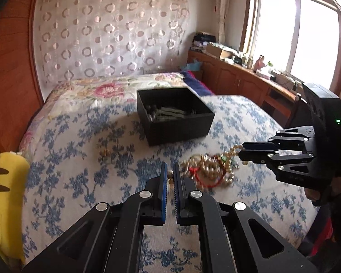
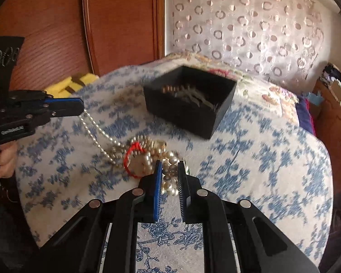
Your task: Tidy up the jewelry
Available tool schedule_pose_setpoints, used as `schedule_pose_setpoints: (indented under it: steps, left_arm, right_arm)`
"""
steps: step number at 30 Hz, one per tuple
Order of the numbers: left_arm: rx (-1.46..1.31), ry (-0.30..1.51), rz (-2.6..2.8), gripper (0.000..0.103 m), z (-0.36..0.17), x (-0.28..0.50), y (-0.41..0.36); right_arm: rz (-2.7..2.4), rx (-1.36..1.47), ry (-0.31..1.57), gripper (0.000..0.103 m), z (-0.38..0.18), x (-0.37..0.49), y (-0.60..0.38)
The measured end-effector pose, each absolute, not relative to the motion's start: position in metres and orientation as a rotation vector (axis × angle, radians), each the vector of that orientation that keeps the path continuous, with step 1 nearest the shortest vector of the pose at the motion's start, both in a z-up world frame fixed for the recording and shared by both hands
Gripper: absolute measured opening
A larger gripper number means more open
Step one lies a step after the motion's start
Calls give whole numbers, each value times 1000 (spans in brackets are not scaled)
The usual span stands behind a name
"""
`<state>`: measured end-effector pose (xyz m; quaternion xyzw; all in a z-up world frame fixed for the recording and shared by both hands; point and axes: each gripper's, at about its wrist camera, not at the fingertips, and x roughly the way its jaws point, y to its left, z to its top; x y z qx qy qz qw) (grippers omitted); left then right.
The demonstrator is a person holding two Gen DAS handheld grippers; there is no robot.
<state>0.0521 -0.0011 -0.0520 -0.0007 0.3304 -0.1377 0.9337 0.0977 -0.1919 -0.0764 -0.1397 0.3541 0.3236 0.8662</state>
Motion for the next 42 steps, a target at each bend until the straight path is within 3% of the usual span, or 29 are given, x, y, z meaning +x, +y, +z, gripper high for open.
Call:
schedule_pose_setpoints:
  steps: [12,14,18,29,42]
  left_arm:
    - [25,535,-289,4,10,58,-10]
    - [29,518,-290,4,18,59,-11]
    - [32,495,-291,4,30,62,-12]
    - [41,459,-290,4,48,65,-12]
    - [57,383,-280,4,84,73,-14]
  right_arm:
    - [675,-280,580,15,-1,89,-200]
    - [677,-274,552,8,11,88,-201]
    - [675,-282,505,8,32,86,-201]
    - [664,-278,513,8,29,91,-202]
    - [636,-268,394,8,86,102,-207]
